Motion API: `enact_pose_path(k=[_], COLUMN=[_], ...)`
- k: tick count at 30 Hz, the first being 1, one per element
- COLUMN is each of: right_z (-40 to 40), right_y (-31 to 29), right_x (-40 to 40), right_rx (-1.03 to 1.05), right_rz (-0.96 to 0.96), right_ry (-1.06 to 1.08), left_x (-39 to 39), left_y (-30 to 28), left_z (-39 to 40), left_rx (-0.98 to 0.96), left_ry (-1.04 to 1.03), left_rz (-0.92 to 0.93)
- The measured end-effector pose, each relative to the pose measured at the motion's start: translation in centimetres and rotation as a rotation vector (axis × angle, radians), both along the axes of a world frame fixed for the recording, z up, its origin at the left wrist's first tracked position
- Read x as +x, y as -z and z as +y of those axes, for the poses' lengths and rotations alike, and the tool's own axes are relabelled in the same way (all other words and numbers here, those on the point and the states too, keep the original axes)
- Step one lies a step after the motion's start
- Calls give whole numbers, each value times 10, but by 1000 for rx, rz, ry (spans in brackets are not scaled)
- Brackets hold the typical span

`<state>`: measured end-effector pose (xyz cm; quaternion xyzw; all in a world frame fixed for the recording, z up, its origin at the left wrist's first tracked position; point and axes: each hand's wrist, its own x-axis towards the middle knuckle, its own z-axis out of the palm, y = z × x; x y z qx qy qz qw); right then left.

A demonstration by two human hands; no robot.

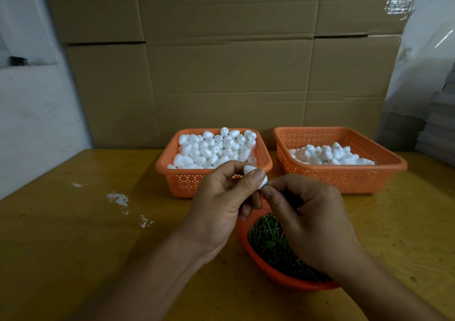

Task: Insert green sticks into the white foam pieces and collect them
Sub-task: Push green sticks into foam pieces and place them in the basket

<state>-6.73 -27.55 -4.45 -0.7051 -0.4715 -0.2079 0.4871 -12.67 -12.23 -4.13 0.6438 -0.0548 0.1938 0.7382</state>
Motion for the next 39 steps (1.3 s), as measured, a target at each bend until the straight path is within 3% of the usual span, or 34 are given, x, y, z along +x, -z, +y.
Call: enact_pose_path(k=[10,18,29,39], right_z=[3,2,3,5], right_y=[2,-3,0,1], right_x=[-2,-6,-6,-4], right_rx=[52,41,114,160], right_rz=[132,118,169,265], right_ry=[-39,-58,-54,-142], left_x=[0,0,-5,-6], left_y=[-1,-2,-6,-8], left_z=[-1,-2,-4,2], left_rx=[18,5,344,394], left_ry=[-45,-101,-193,-163], left_rz=[-54,-91,-260,-248])
